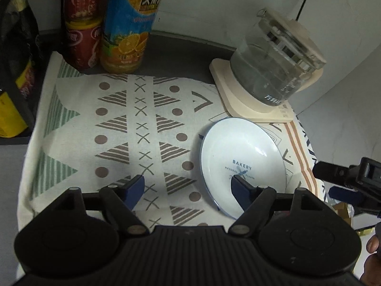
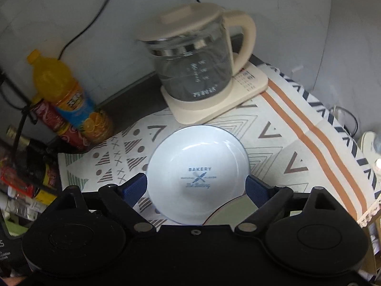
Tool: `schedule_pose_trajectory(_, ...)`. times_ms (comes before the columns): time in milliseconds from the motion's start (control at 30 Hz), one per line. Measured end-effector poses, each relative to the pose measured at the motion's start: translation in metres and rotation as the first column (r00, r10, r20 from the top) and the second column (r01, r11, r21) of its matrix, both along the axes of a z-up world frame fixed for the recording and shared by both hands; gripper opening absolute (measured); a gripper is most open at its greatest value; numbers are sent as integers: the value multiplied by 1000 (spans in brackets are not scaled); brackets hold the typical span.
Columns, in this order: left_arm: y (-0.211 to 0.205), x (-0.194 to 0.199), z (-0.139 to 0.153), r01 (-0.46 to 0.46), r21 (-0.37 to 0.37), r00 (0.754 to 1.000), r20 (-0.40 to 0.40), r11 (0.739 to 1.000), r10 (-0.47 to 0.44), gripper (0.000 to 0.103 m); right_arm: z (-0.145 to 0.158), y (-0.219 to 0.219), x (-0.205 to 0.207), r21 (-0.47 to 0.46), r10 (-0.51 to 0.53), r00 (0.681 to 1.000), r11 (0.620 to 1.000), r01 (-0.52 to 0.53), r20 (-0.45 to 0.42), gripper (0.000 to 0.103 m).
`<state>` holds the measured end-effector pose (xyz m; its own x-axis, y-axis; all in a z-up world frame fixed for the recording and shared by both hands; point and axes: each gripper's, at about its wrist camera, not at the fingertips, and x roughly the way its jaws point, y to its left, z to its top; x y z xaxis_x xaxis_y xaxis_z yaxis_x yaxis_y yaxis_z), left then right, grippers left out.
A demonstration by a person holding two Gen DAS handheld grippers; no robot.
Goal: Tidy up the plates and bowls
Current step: 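Grasp the rim of the 'BAKERY' plate with both tools, then lift the 'BAKERY' plate with both tools and carry it toward the plate stack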
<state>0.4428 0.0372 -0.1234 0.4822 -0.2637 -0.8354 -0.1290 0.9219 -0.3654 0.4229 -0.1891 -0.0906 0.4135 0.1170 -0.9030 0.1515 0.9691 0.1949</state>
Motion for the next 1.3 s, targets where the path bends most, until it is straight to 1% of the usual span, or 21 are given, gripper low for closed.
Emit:
schedule_pose_trajectory(33, -2, 4, -3, 2, -6, 1000, -8, 1000, -2, 77, -3, -5, 3, 0, -11, 1000, 1000, 11, -11, 86)
schedule_pose_trajectory(100, -6, 11, -8, -1, -20, 1000, -24, 1000, 1, 75, -11, -17, 8, 16, -42, 998, 999, 43, -39, 79)
schedule_pose_trajectory(167, -10, 18, -12, -7, -34, 999, -33, 999, 6, 71, -19, -29, 13, 33, -79, 995, 996, 81, -66, 71)
schedule_pose_trajectory(200, -12, 21, -14, -2, -38, 999, -35, 999, 0, 68, -24, -35, 16, 40, -99, 992, 994, 102, -79, 70)
schedule_pose_trajectory(267, -17, 27, -18, 8, -53, 999, -46, 999, -11, 60, -31, -47, 19, 55, -141, 985, 988, 148, -102, 65)
schedule_pose_trajectory(333, -21, 34, -23, 7, -74, 998, -69, 997, -12, 48, -38, -57, 23, 83, -171, 978, 980, 182, -119, 57)
schedule_pose_trajectory(367, -22, 37, -27, 6, -85, 997, -81, 996, -13, 44, -41, -60, 25, 96, -181, 975, 976, 194, -131, 49)
schedule_pose_trajectory(400, -24, 40, -30, 4, -93, 996, -93, 996, -13, 39, -45, -64, 28, 106, -186, 972, 974, 202, -143, 42)
schedule_pose_trajectory(433, -25, 43, -34, 3, -101, 994, -104, 995, -13, 34, -49, -67, 31, 111, -188, 970, 972, 206, -154, 40)
schedule_pose_trajectory(467, -27, 45, -37, 3, -107, 993, -113, 994, -15, 31, -53, -69, 34, 113, -189, 968, 971, 210, -166, 37)
schedule_pose_trajectory(500, -29, 47, -41, 2, -110, 992, -126, 994, -16, 26, -56, -70, 36, 115, -190, 965, 970, 213, -179, 36)
schedule_pose_trajectory(533, -30, 49, -45, 0, -114, 990, -138, 993, -16, 24, -60, -71, 38, 113, -188, 963, 971, 212, -191, 36)
schedule_pose_trajectory(600, -33, 51, -50, -1, -115, 988, -152, 993, -17, 23, -67, -71, 43, 97, -178, 962, 975, 201, -210, 36)
schedule_pose_trajectory(767, -38, 57, -61, 3, -117, 983, -181, 993, -24, 20, -85, -69, 54, 76, -129, 958, 985, 153, -257, 31)
schedule_pose_trajectory(833, -38, 60, -67, -3, -122, 980, -197, 993, -21, 14, -92, -66, 60, 75, -91, 957, 990, 116, -276, 31)
schedule_pose_trajectory(900, -37, 62, -72, -9, -130, 977, -211, 991, -18, 12, -99, -66, 65, 86, -74, 951, 991, 104, -301, 31)
schedule_pose_trajectory(967, -36, 63, -73, -11, -135, 978, -206, 991, -17, 12, -106, -66, 70, 107, -55, 945, 990, 94, -322, 30)
schedule_pose_trajectory(1067, -37, 63, -73, -6, -133, 980, -197, 991, -20, 12, -114, -62, 74, 112, -22, 936, 992, 65, -353, 28)
schedule_pose_trajectory(1167, -36, 63, -74, -16, -142, 982, -190, 990, -11, 11, -120, -56, 76, 92, 10, 929, 995, 26, -369, 25)
schedule_pose_trajectory(1233, -36, 62, -73, -15, -139, 985, -173, 990, -9, 11, -123, -51, 76, 60, 29, 931, 998, -7, -364, 19)
schedule_pose_trajectory(1300, -37, 62, -72, -18, -141, 985, -175, 990, -7, 11, -124, -52, 76, 56, 25, 933, 998, -5, -360, 19)
